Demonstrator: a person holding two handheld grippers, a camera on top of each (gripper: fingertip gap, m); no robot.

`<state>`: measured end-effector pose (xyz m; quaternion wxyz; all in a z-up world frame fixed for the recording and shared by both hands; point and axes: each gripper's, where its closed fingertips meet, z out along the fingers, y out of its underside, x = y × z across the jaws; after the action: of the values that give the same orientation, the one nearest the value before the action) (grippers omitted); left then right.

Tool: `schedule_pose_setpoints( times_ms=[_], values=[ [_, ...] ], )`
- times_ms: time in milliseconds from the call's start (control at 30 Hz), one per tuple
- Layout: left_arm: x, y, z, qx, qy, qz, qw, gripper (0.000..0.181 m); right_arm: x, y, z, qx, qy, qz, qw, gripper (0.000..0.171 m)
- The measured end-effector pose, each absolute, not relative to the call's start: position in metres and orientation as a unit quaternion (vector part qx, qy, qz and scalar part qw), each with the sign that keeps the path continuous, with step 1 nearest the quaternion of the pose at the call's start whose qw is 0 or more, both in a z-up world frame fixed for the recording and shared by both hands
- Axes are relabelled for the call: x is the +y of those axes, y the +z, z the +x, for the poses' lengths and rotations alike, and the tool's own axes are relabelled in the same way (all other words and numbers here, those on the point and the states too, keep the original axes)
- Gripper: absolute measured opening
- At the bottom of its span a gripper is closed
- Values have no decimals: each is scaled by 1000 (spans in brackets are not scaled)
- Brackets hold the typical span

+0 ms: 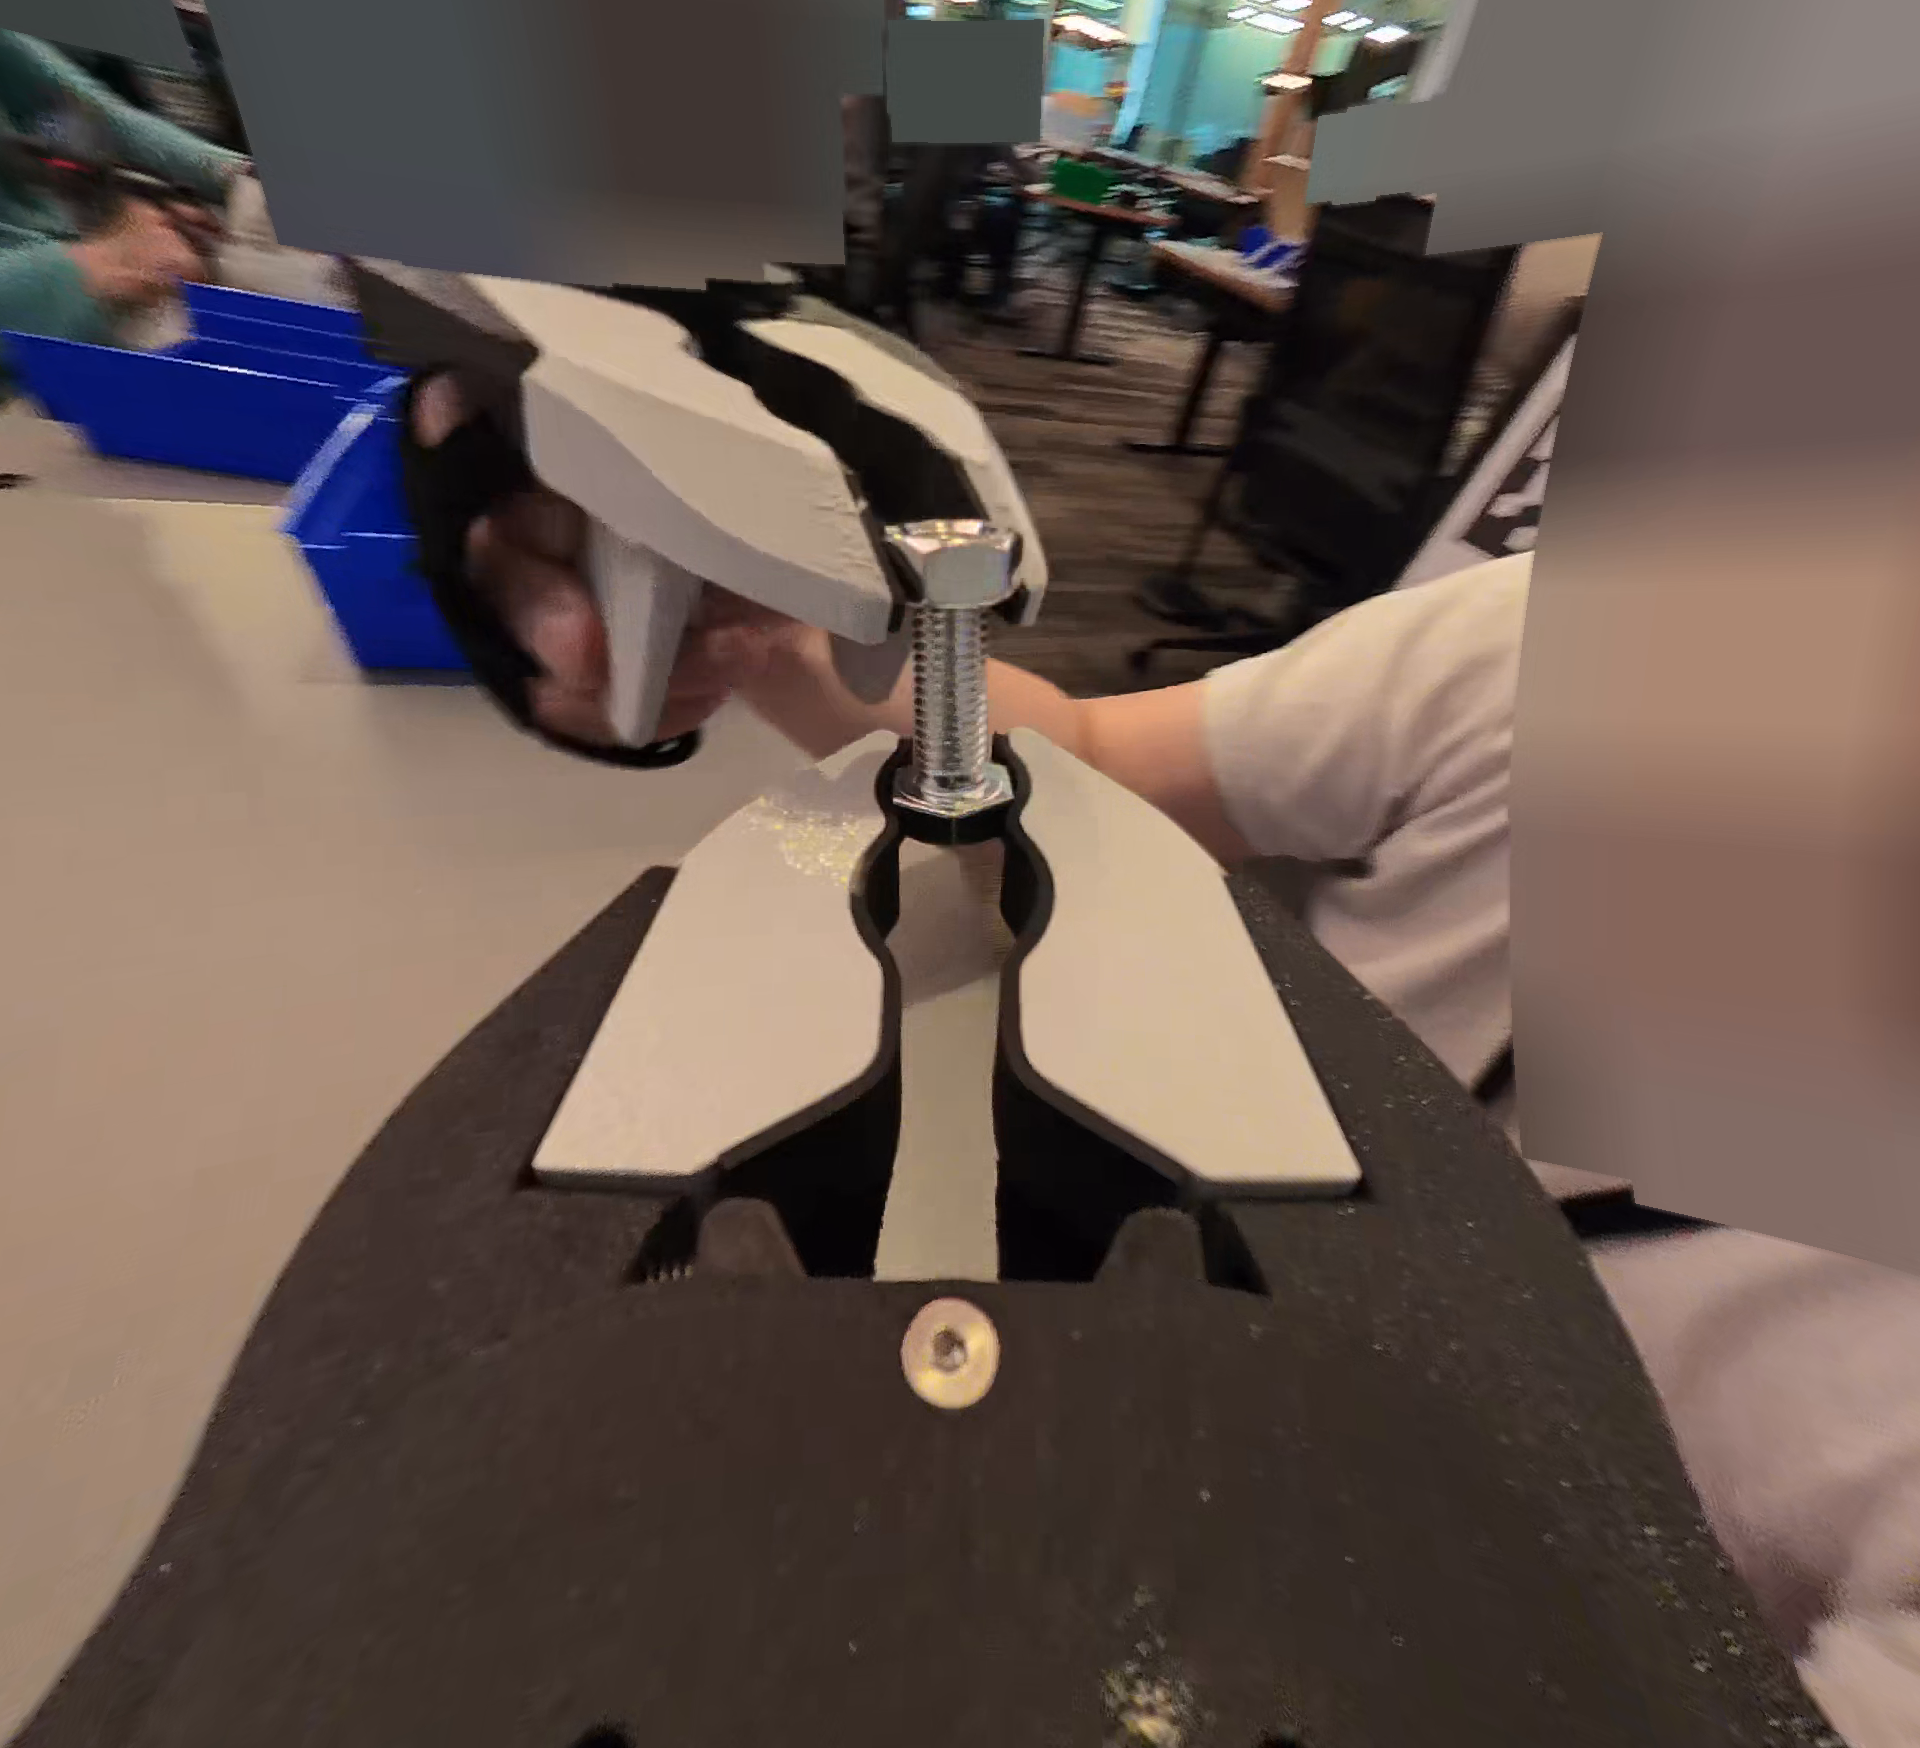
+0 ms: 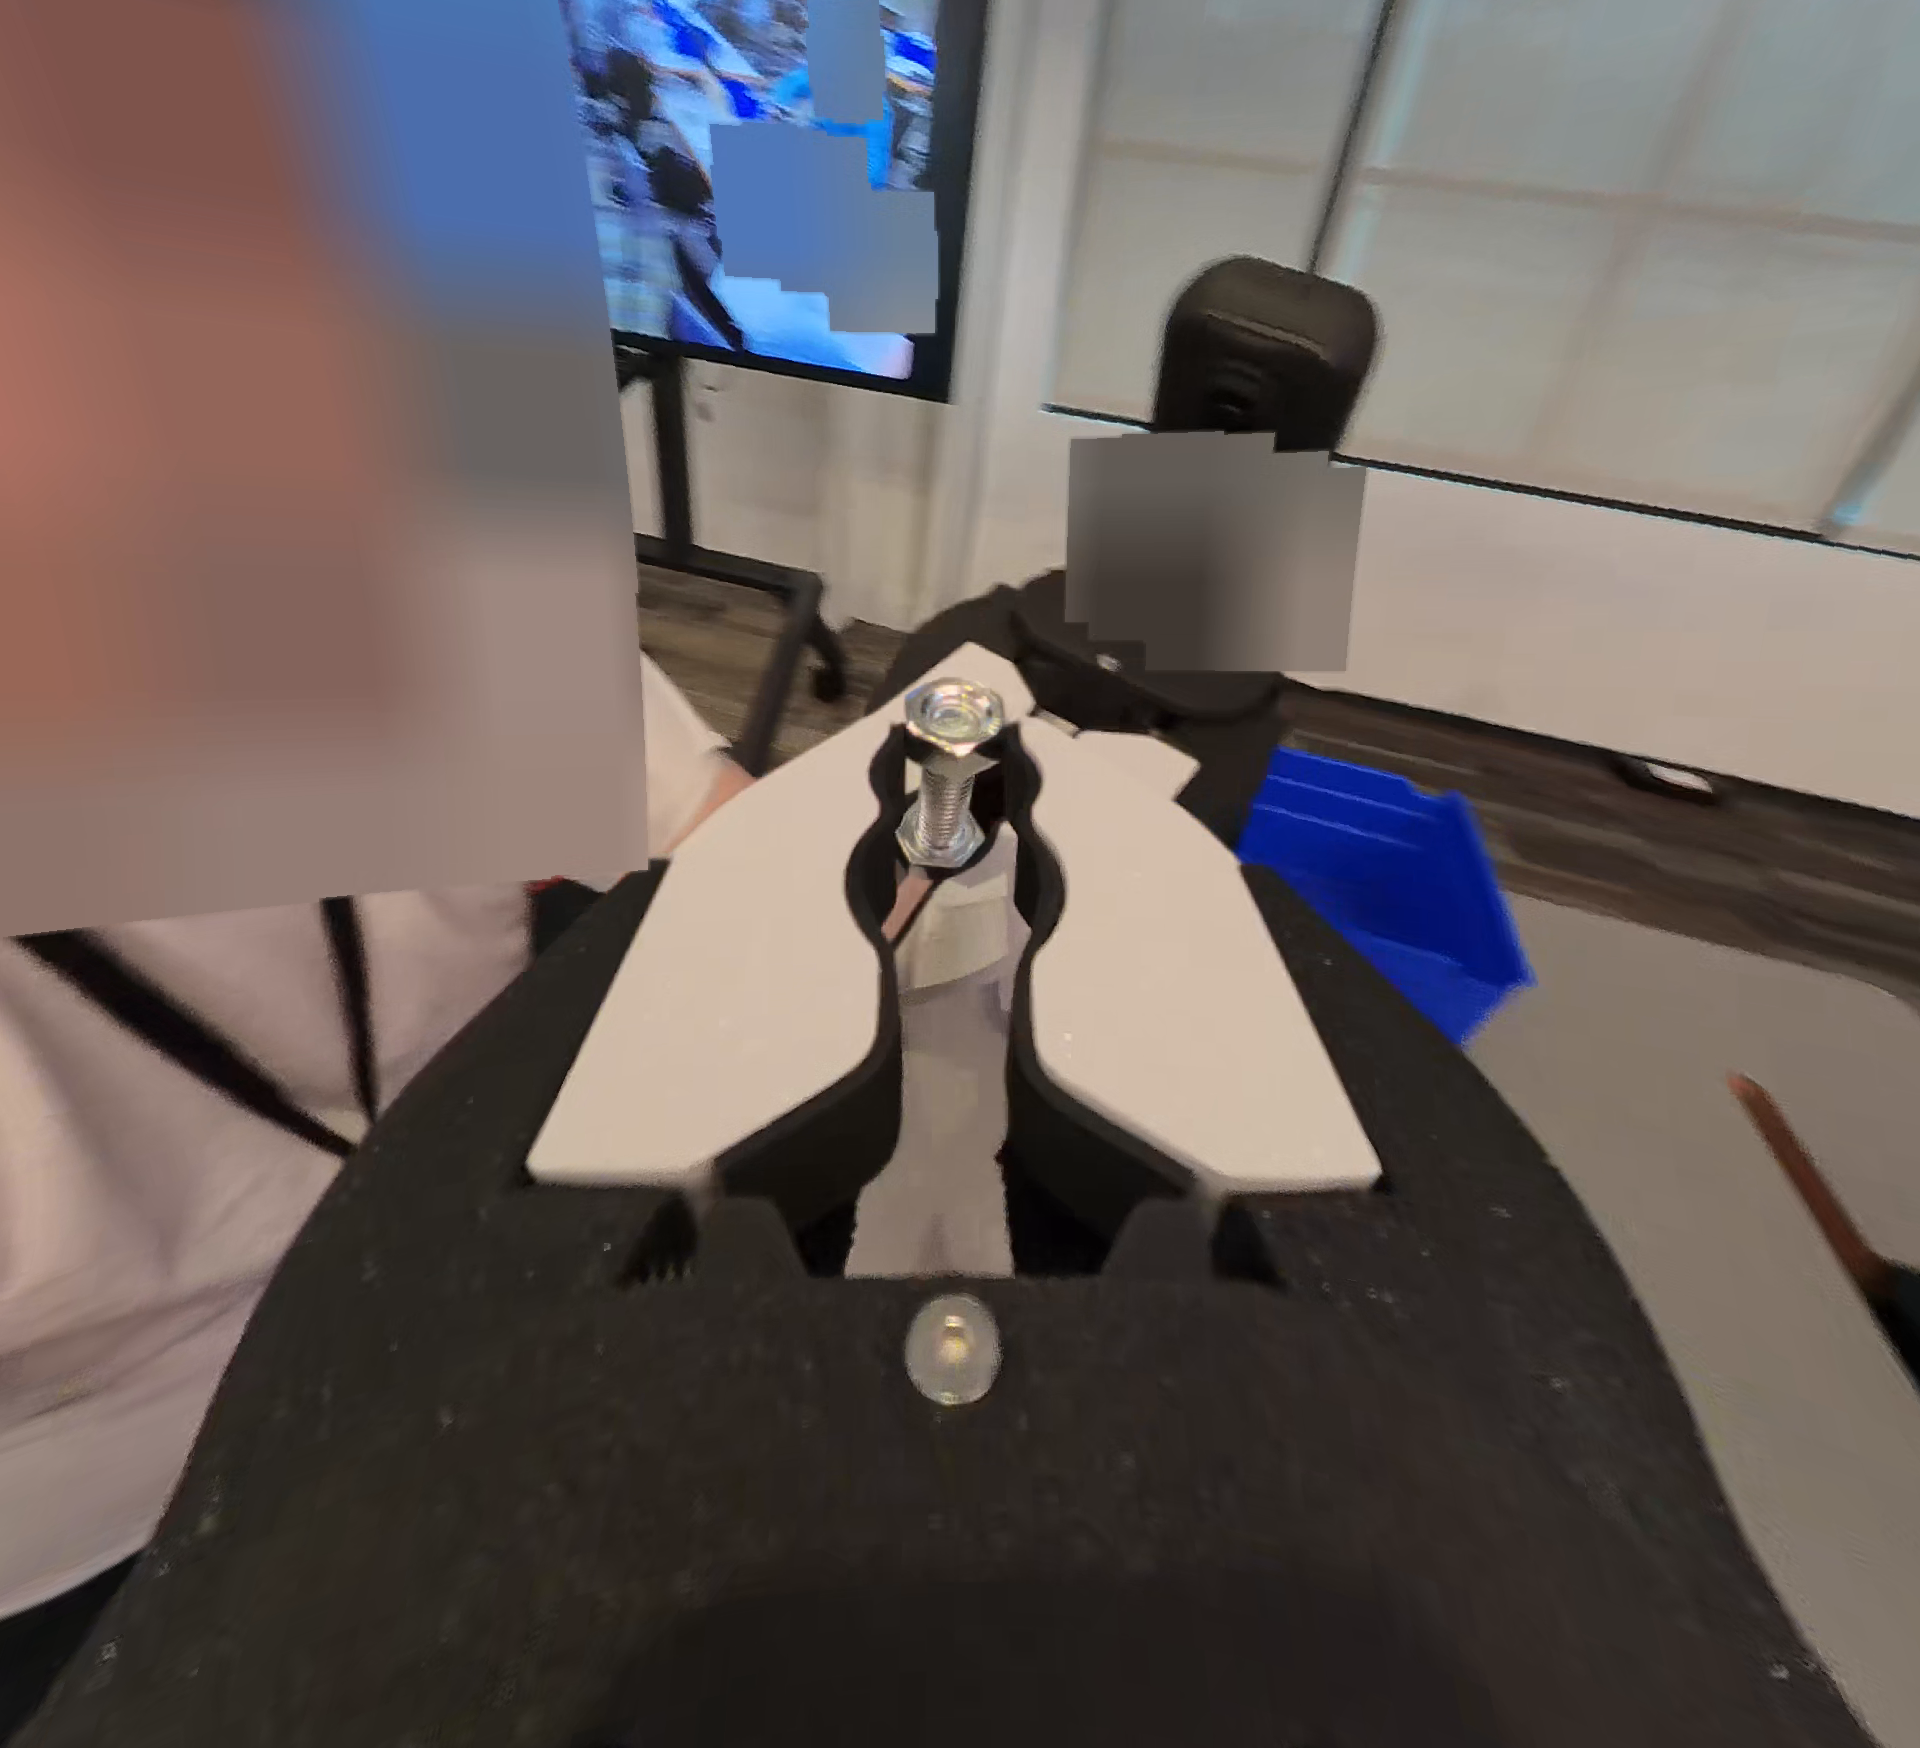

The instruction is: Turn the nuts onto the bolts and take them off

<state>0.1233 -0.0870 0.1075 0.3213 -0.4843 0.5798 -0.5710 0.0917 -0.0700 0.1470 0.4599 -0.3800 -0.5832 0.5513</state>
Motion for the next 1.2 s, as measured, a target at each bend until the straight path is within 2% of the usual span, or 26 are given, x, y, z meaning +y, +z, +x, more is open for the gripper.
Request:
schedule_pose_setpoints(
  times_ms=[133, 233, 367, 433, 467, 633, 833, 1033, 1200],
  values=[
    [-108, 107, 122, 586, -632, -448, 238, 14, -84, 145, 95, -595, 608, -318, 418, 17],
    [-108, 106, 125, 581, -645, -444, 221, 14, -83, 144, 97, -598, 616, -300, 415, 17],
    [-80, 98, 129, 569, -584, -501, 290, 14, -61, 142, 99, -578, 582, -351, 452, 18],
    [-60, 89, 129, 566, -523, -543, 334, 14, -45, 147, 103, -544, 571, -400, 466, 39],
    [-47, 84, 129, 561, -487, -565, 359, 14, -35, 151, 107, -521, 566, -431, 472, 42],
    [14, 69, 119, 509, -299, -656, 470, 14, 17, 155, 128, -353, 507, -627, 474, 36],
    [43, 61, 110, 480, -156, -688, 521, 14, 35, 121, 115, -339, 411, -743, 406, 37],
    [50, 59, 109, 472, -103, -692, 537, 14, 42, 109, 105, -318, 435, -783, 311, 37],
    [62, 59, 101, 460, -46, -694, 552, 14, 41, 102, 107, -311, 409, -810, 283, 38]
  ],
)
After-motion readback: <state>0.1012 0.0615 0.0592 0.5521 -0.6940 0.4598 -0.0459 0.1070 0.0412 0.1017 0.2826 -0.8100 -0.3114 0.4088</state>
